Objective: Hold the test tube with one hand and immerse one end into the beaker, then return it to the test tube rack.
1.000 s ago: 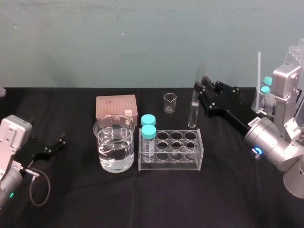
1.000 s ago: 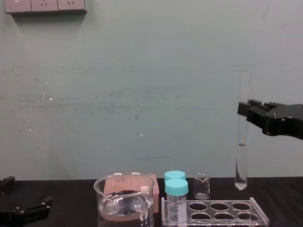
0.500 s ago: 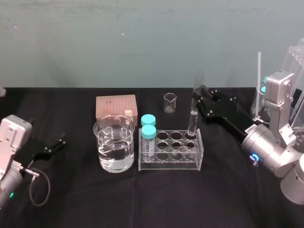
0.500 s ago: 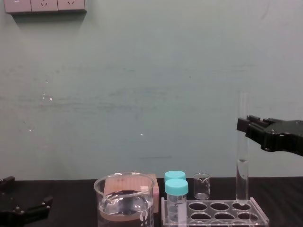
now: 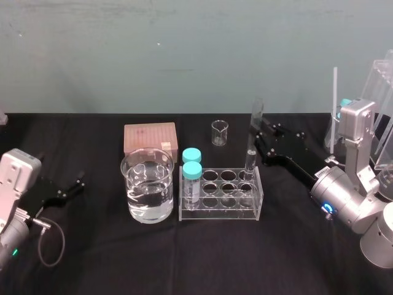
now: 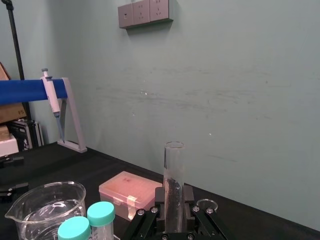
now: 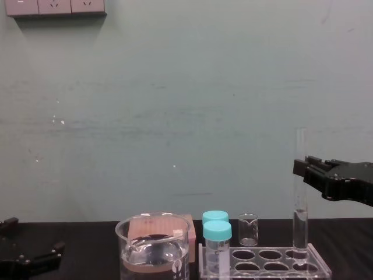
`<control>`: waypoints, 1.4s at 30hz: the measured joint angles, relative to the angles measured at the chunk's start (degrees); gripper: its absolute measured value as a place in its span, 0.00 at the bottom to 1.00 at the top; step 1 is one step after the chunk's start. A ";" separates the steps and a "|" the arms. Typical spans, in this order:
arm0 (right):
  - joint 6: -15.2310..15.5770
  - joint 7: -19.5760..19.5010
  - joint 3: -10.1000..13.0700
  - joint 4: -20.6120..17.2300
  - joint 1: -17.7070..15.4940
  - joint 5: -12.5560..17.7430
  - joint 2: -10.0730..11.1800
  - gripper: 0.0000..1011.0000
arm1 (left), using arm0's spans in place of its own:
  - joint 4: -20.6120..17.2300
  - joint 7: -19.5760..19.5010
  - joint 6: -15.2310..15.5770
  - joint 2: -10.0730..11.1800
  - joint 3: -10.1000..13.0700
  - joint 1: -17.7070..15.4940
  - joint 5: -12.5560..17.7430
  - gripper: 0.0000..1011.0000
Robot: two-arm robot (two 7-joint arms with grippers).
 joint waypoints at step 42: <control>0.32 1.26 -1.02 2.78 0.78 -0.60 -0.62 0.21 | 0.00 0.00 0.00 0.00 0.00 0.00 0.00 0.99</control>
